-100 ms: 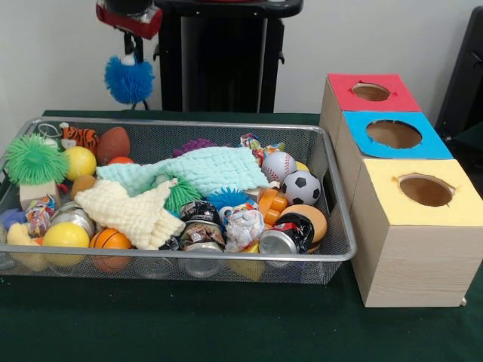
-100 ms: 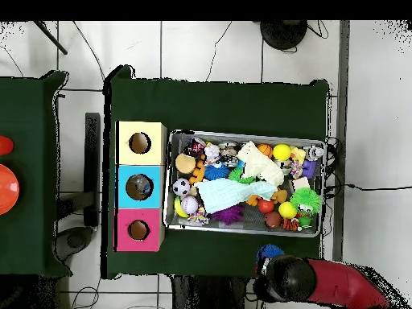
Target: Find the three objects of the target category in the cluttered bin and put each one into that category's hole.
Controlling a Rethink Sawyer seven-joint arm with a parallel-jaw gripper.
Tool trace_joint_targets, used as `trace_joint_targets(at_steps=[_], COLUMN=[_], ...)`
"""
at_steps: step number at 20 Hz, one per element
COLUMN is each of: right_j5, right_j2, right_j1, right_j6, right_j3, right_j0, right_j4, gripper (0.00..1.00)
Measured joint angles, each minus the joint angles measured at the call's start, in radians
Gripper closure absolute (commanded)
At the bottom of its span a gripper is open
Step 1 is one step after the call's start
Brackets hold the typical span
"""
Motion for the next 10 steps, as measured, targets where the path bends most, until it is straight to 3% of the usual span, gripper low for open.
trace_joint_targets(at_steps=[5,10], right_j5=[0.052,0.025], right_j2=[0.075,0.138], right_j1=[-0.079,-0.089], right_j6=[0.0,0.0], right_j3=[0.0,-0.002], right_j0=[-0.046,-0.064], right_j4=[0.062,0.084], gripper=[1.0,1.0])
